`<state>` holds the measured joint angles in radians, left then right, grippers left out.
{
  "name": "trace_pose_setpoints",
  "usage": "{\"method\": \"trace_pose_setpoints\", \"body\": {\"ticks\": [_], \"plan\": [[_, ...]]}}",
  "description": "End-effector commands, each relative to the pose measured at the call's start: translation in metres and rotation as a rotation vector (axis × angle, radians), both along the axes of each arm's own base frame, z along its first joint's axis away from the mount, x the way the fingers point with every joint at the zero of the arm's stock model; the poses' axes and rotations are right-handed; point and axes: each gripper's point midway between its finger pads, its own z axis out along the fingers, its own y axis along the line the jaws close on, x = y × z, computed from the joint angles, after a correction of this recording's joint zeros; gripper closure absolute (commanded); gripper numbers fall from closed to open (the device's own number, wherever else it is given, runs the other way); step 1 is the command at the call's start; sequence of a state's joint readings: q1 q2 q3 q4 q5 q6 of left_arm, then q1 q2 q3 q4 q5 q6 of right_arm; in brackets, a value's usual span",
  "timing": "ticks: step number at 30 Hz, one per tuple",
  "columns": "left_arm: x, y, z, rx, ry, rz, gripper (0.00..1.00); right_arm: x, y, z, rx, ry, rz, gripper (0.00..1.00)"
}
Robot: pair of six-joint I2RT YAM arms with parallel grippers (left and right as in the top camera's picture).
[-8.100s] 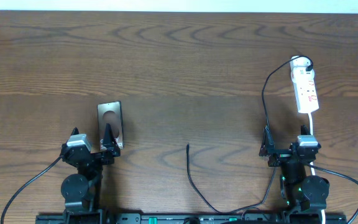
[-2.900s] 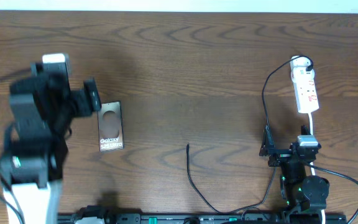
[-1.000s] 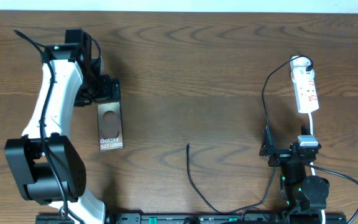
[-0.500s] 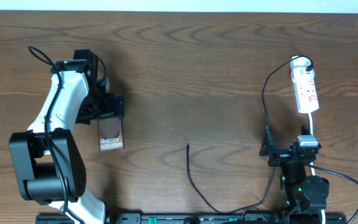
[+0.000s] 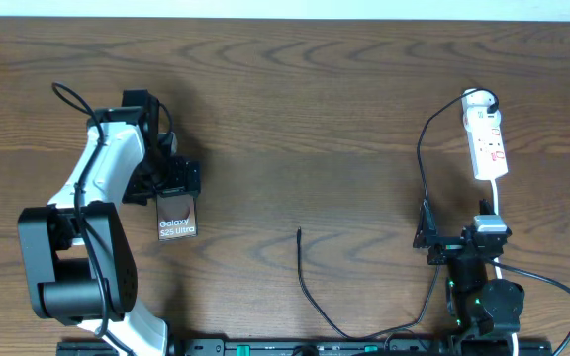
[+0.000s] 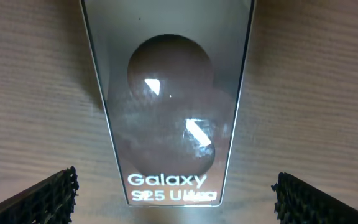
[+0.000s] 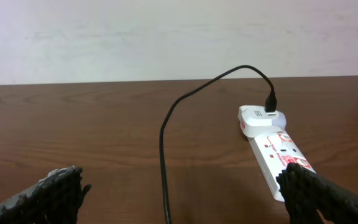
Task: Plug charger to phone and switch on socket
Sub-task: 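Lower the left gripper onto the silver phone and close on it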
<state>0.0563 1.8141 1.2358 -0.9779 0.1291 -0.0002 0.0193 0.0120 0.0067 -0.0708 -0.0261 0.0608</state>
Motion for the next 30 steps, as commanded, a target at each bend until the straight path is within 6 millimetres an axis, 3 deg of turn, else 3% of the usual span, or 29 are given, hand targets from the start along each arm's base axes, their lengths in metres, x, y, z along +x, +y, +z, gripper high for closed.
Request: {"method": "trace_pose_setpoints", "body": {"ticks": [1, 18, 25, 30], "plan": [[-0.001, 0.000, -0.008, -0.003, 0.003, 0.009, 0.01, 0.000, 0.001, 0.000, 0.009, 0.000, 0.003, 0.01], [0.016, 0.002, -0.016, 0.003, -0.082, 0.008, 0.01, 0.000, 0.001, 0.000, 0.009, 0.001, 0.003, 0.01], [0.014, 0.002, -0.019, 0.003, -0.077, 0.008, 0.01, 0.000, 0.001, 0.000, 0.009, 0.000, 0.003, 0.01], [0.004, 0.001, -0.035, 0.002, -0.068, 0.008, 0.01, 0.000, 0.001, 0.000, 0.009, 0.001, 0.003, 0.01]]}}
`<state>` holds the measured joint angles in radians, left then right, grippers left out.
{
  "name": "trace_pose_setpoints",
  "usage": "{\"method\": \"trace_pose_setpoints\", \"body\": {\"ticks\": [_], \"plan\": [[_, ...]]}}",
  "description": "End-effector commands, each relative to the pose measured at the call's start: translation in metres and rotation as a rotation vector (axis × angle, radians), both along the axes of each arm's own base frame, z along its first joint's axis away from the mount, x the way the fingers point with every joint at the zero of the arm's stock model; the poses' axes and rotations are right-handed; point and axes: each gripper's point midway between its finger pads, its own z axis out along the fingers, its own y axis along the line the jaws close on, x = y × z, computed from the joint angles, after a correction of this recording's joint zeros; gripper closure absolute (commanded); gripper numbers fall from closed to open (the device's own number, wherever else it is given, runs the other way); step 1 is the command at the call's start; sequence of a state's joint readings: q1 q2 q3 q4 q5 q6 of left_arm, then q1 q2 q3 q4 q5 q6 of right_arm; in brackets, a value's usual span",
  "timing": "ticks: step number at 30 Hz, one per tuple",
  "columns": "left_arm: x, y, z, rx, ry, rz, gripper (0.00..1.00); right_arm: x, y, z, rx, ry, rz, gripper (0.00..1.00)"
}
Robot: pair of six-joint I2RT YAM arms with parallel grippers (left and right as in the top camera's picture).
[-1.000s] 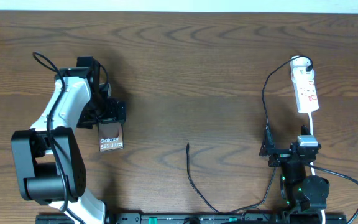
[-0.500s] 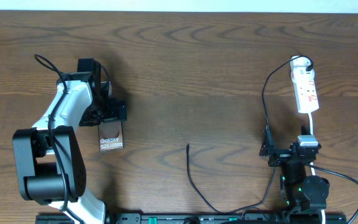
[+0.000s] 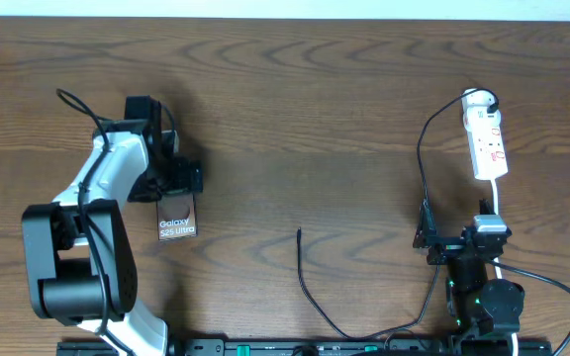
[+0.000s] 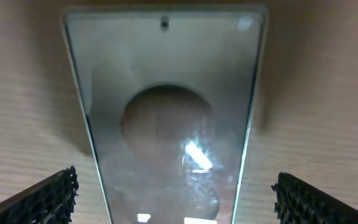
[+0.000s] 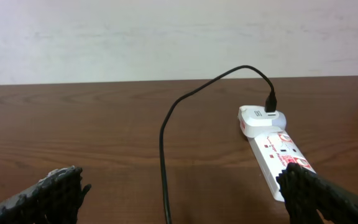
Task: Plug charger to phone and switch on socket
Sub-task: 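Lower the left gripper onto the silver phone and close on it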
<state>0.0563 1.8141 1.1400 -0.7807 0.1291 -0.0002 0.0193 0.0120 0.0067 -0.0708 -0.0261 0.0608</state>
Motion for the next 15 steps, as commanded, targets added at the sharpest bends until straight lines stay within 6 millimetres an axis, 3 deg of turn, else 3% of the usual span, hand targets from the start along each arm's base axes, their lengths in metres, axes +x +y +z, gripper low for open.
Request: {"method": "trace_pose_setpoints", "body": {"ticks": [1, 15], "plan": [[-0.0129, 0.0000, -0.0145, -0.004, 0.033, 0.008, 0.01, -0.0003, 0.0014, -0.0004, 0.009, 0.000, 0.003, 0.01], [-0.0090, 0.0004, -0.0181, -0.001, 0.009, -0.001, 0.01, -0.0003, 0.0014, -0.0005, 0.009, 0.001, 0.003, 0.01]]}}
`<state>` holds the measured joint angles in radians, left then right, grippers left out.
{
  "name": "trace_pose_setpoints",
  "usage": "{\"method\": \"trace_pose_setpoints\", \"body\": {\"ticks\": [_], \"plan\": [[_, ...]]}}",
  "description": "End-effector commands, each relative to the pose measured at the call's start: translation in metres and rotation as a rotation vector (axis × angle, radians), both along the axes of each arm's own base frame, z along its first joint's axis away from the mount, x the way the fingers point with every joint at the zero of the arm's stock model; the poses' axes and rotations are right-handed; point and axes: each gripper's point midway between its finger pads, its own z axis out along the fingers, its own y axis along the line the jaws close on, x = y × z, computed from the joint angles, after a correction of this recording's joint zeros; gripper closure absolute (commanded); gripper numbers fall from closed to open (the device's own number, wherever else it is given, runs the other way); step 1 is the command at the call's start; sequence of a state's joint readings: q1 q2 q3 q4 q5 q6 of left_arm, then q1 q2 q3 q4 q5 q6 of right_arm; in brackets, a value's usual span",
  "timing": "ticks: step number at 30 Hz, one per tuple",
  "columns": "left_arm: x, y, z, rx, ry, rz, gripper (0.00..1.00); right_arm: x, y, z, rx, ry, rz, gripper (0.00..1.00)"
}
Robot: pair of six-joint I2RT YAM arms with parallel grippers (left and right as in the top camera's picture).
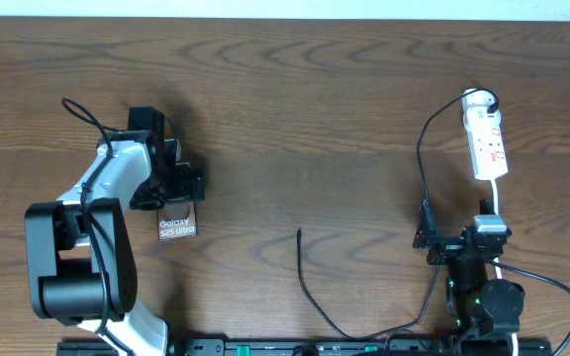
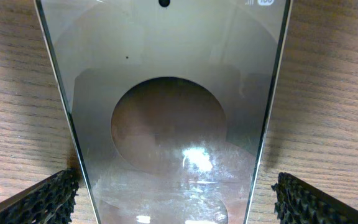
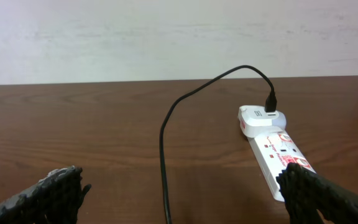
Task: Plug charger to phone and switch on socket
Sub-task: 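Lower the left gripper onto the silver phone and close on it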
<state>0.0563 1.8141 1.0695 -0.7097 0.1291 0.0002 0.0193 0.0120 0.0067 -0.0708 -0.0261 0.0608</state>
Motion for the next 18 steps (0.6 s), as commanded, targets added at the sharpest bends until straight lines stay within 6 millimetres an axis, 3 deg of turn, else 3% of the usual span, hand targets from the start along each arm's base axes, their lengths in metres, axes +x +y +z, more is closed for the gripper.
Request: {"method": "trace_pose_setpoints", "body": {"ticks": [1, 18], "plan": [[-0.0010, 0.0016, -0.0022, 0.003, 0.009, -0.001, 0.01, -0.0003, 0.0014, -0.0004, 0.009, 0.000, 0.003, 0.01], [-0.0053, 0.0081, -0.0062, 0.042, 0.018, -0.007, 0.01, -0.0003, 0.0014, -0.0005, 0.009, 0.001, 0.003, 0.01]]}}
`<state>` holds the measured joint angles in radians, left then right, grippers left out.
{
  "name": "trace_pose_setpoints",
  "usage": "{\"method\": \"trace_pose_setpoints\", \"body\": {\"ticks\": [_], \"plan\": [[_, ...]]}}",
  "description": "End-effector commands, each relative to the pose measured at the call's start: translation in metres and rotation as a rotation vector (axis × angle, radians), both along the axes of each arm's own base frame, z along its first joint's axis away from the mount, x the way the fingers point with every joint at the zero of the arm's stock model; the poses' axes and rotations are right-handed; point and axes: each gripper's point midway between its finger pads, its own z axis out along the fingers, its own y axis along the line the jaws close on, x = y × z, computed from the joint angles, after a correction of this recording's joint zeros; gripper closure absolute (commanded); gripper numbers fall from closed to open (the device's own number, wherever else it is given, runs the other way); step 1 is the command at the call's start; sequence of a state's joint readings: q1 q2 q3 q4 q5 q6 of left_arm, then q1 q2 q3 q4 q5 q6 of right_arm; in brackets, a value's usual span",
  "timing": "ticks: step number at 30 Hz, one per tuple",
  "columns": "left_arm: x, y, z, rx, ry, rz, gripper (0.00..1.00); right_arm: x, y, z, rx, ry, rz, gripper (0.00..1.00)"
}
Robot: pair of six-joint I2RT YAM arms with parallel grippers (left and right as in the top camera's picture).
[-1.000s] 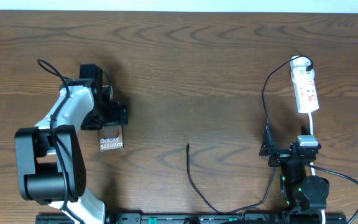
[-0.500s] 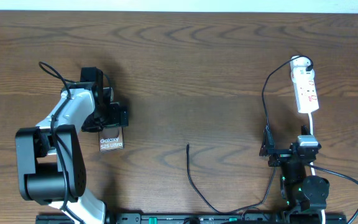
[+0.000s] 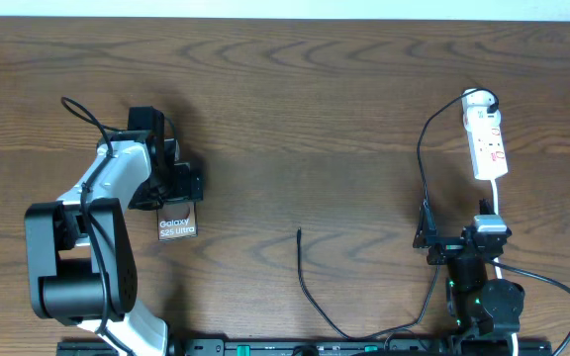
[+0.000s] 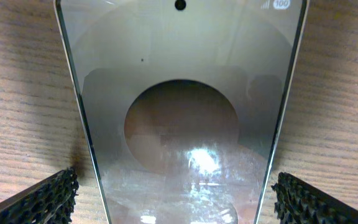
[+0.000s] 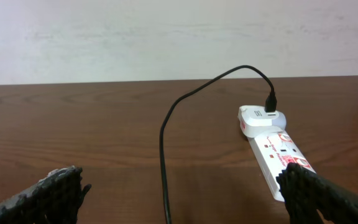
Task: Plug charger to phone and switch on socket
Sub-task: 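Lower the left gripper onto the silver phone and close on it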
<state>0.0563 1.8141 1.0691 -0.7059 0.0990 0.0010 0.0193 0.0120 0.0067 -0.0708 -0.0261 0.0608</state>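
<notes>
The phone (image 4: 180, 106) lies face up on the wooden table, filling the left wrist view; overhead its "Galaxy S25 Ultra" end (image 3: 177, 226) shows. My left gripper (image 3: 174, 195) is open low over the phone's upper part, one finger (image 4: 45, 198) on each side of it, neither touching. A white power strip (image 3: 487, 143) lies at the right, with a white charger adapter (image 5: 259, 119) plugged in. Its black cable (image 5: 164, 149) runs down the table to a free end (image 3: 299, 232). My right gripper (image 5: 188, 193) is open near the strip's near end, holding nothing.
The right arm's base (image 3: 483, 297) and its own cabling sit at the front right edge. The left arm's body (image 3: 72, 257) stands at the front left. A pale wall (image 5: 179, 37) rises behind the table's far edge.
The left gripper has shifted very slightly over the phone, so the screen sits a little lower and further right in its view. The phone, cable and right arm have not moved.
The left gripper was open above the phone's lettered lower half. Then it was over the upper end, with the front camera hole in sight. After that it stood closer to the screen, fingers either side, where it is now. The right arm stayed still.
</notes>
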Motion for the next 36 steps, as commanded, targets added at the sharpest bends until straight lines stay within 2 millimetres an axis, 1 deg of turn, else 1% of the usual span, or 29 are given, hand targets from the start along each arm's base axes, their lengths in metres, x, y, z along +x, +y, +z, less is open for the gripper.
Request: {"method": "trace_pose_setpoints", "body": {"ticks": [1, 36], "plan": [[-0.0064, 0.0029, -0.0068, 0.012, 0.020, -0.007, 0.01, -0.0003, 0.0014, -0.0005, 0.009, 0.001, 0.003, 0.01], [-0.0099, 0.0027, -0.0095, 0.011, 0.028, -0.006, 0.01, -0.0003, 0.0014, -0.0005, 0.009, 0.001, 0.003, 0.01]]}}
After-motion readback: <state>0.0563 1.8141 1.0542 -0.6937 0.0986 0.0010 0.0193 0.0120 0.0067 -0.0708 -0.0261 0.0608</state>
